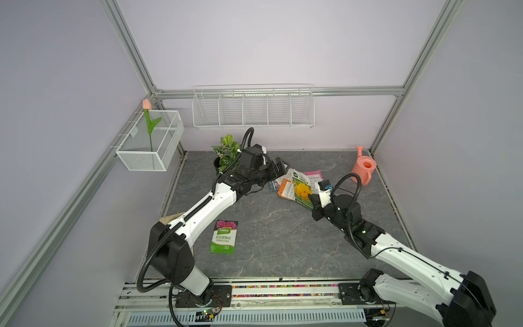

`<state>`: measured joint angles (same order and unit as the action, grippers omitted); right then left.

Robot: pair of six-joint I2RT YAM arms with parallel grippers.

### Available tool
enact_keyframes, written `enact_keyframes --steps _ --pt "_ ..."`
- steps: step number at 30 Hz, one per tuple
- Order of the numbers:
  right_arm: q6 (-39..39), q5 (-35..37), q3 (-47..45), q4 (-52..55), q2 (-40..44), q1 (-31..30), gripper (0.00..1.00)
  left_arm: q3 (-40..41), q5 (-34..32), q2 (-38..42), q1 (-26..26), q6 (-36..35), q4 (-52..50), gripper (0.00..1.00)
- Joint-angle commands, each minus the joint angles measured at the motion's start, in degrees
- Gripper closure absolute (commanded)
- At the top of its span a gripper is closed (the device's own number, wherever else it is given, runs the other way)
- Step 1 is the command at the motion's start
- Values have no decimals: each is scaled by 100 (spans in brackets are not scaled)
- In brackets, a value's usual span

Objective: Arrange the seed packets in a row
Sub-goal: Pick up the seed packet from the center of the board, then place the seed packet at the center of the board.

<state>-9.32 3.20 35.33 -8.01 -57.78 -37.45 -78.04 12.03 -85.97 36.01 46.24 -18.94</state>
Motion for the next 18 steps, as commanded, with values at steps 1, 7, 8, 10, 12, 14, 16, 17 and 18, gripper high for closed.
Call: enact_keyframes --steps 1,7,8,10,12,14,16,17,18 --pt "-987 -1740 -75 -3 -47 90 93 418 -916 562 3 -456 -192 0" --pt "-2838 -3115 -325 -1252 -721 64 93 1167 -1537 1529 4 -662 -115 0" --pt "-3210 -3219 -437 -1612 -881 17 93 1260 -1621 1659 6 -679 -120 1" --pt "-3784 -3260 -606 -2191 -1169 -163 93 1410 -1709 1868 6 -714 -126 0" --pt "-4079 -3045 -649 -2376 -1442 -446 93 1561 -1781 2031 8 -708 -94 1" --pt "-4280 -2766 -592 -2399 -1763 -784 93 1714 -1809 2192 5 -695 -4 0" --pt "-4568 -2653 -570 -2715 -2139 -998 93 1777 -1806 2318 7 -653 -27 0" --pt "-4763 -2642 -563 -2956 -2394 -1079 93 1823 -1797 2392 5 -637 -31 1" --pt "-4955 -2616 -555 -3162 -2613 -1124 93 1872 -1803 2460 3 -617 -18 0"
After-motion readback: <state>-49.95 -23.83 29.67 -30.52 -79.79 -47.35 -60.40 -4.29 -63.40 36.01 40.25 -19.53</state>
